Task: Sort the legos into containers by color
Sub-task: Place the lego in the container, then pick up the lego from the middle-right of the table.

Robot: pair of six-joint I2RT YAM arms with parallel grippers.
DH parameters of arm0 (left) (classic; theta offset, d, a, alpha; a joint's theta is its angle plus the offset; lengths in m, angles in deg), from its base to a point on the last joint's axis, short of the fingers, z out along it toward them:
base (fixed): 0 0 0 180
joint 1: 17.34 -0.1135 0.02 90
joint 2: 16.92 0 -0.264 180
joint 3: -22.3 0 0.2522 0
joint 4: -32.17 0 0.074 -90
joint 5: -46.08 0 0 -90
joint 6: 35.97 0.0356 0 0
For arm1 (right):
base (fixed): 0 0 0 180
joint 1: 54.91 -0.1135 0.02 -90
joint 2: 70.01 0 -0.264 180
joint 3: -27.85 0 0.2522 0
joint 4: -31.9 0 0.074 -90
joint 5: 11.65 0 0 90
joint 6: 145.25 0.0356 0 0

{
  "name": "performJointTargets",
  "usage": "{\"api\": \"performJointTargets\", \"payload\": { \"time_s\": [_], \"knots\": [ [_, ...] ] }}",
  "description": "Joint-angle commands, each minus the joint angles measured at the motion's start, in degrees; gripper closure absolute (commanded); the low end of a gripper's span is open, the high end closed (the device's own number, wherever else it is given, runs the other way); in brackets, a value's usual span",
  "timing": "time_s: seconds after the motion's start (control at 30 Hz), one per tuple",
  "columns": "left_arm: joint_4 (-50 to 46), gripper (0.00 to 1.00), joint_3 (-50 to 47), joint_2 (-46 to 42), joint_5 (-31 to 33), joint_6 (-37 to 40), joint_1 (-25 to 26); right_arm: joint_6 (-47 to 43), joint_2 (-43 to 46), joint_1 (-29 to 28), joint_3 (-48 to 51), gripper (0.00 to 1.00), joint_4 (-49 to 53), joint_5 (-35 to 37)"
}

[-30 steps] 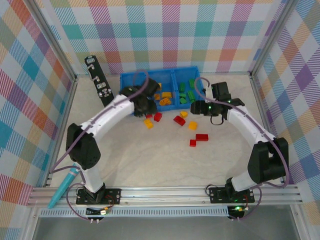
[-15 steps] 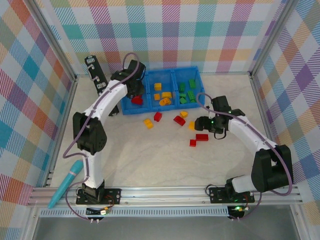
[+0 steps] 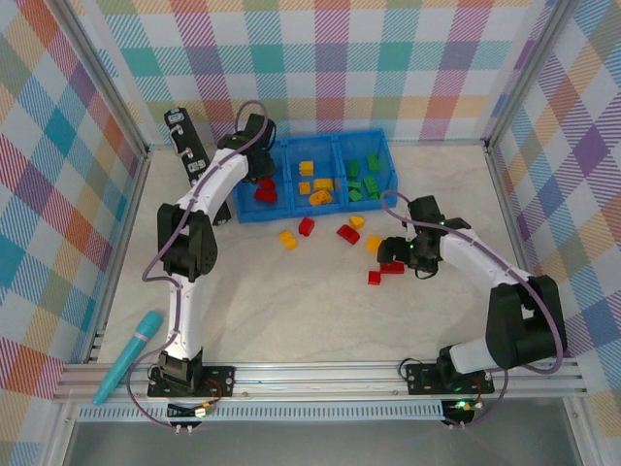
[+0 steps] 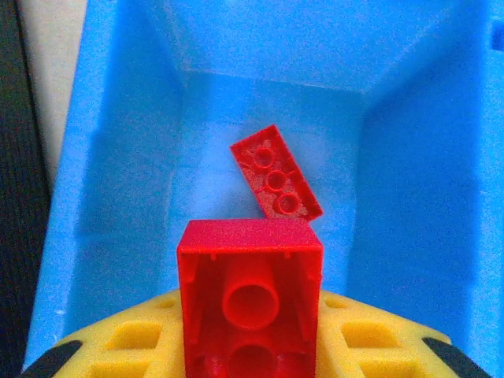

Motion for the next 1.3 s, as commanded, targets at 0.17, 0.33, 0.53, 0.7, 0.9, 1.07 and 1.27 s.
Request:
{"api": "performJointTargets", "payload": {
  "time_s": [0.17, 0.33, 0.53, 0.7, 0.9, 1.07, 1.27],
  "knots": [
    [2.30, 0.55, -0.36, 1.11, 0.77, 1.01, -1.60, 2.06, -2.52, 0.09, 0.65, 0.13, -0.97, -1.07],
    [2.63, 0.37, -0.36, 1.09, 1.23, 1.65, -2.03, 3.51, -3.53, -0.15, 0.70, 0.13, -1.63, -0.91],
    [3.27, 0.32, 0.08, -1.24, 0.98, 3.17, -2.31, 4.36, -5.65, -1.10, 0.30, 0.13, -2.51, -0.80],
    [3.11, 0.30, 0.26, -5.50, 0.67, 4.98, -2.30, 5.47, -8.27, -2.56, -0.54, 0.13, -3.59, -0.51],
    [3.09, 0.29, -1.90, -12.72, -0.50, 6.66, -2.29, 5.49, -12.32, -3.90, -2.62, 0.14, -3.70, 3.10],
    [3.09, 0.28, -5.48, -19.04, -0.59, 7.84, -2.31, 3.74, -15.79, -4.04, -5.45, 0.22, -1.89, 7.03],
    [3.87, 0.27, -10.94, -25.72, -0.11, 8.97, -2.31, 2.27, -18.96, -3.99, -7.36, 0.34, -0.89, 9.45]
  ]
}}
